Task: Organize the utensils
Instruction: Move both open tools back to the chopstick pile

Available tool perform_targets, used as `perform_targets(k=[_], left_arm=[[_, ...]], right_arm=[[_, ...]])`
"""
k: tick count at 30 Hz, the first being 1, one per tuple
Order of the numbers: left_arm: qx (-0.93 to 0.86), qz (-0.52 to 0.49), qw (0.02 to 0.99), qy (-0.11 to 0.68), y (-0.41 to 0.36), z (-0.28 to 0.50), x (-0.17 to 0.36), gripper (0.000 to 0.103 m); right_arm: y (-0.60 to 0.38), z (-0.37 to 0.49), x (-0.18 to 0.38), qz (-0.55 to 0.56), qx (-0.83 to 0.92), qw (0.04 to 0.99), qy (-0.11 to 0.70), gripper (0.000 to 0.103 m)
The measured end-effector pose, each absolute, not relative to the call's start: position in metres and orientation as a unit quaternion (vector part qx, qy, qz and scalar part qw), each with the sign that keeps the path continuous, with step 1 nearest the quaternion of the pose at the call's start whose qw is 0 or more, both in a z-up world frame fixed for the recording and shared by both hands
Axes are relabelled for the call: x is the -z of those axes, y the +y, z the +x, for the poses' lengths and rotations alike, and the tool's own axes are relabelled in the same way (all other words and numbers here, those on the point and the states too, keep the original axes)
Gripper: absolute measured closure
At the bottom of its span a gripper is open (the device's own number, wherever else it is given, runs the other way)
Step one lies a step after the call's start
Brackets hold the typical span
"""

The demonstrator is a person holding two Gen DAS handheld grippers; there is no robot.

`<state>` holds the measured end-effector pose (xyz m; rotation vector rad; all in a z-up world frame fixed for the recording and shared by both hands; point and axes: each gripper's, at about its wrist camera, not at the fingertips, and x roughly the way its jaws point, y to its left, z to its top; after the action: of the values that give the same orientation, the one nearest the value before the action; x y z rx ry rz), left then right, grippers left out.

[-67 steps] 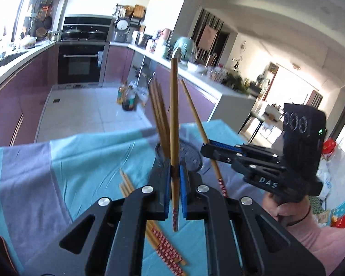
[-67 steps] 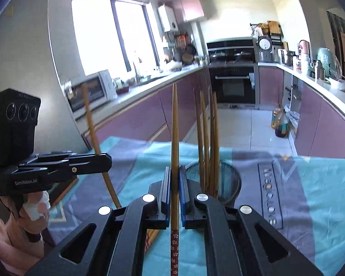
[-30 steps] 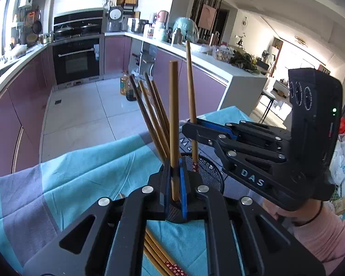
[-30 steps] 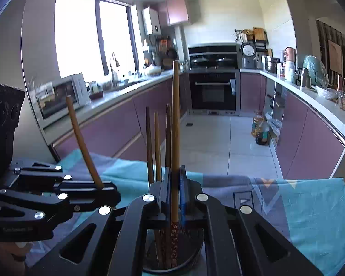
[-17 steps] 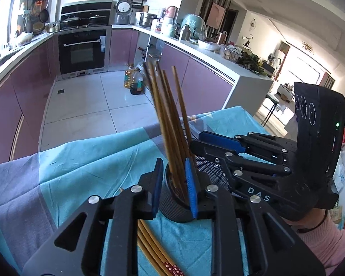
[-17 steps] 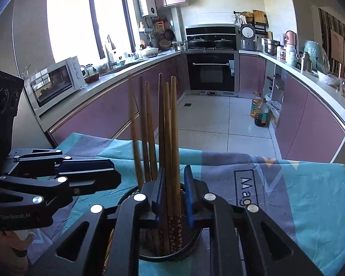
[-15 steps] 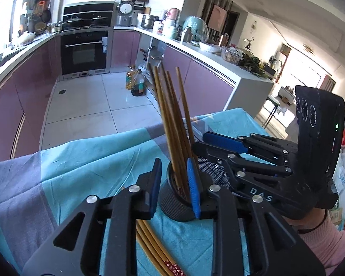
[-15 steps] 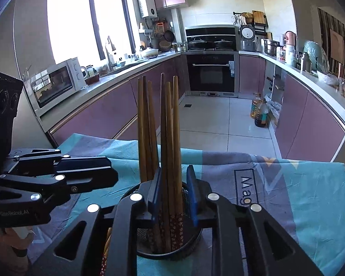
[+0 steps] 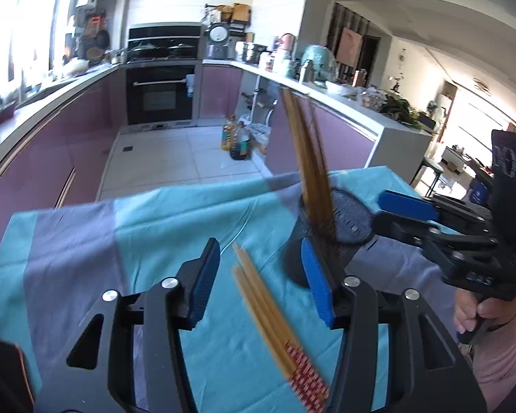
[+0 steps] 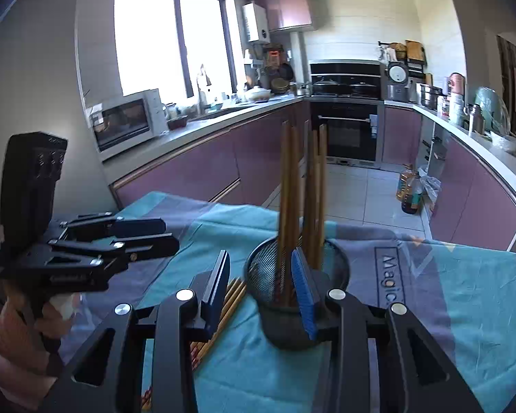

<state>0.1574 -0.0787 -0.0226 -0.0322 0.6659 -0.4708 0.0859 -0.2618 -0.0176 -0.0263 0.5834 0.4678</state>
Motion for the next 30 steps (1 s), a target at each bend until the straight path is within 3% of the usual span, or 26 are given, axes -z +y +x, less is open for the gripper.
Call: perform_targets(k=[16,30], left_arm=[[0.205,-0.007,0.892,0.402,-0.066,0.122,0.105,0.053],[0.207,0.000,0.884,0.419,-0.070,0.115,0.120,0.053]], right_arm=[[-0.223,0.075,0.096,0.007,-0.258,0.877,0.405,0.066],[-0.205,0.076,0.110,-0.008,-0.246,0.871,0.425,0.066]])
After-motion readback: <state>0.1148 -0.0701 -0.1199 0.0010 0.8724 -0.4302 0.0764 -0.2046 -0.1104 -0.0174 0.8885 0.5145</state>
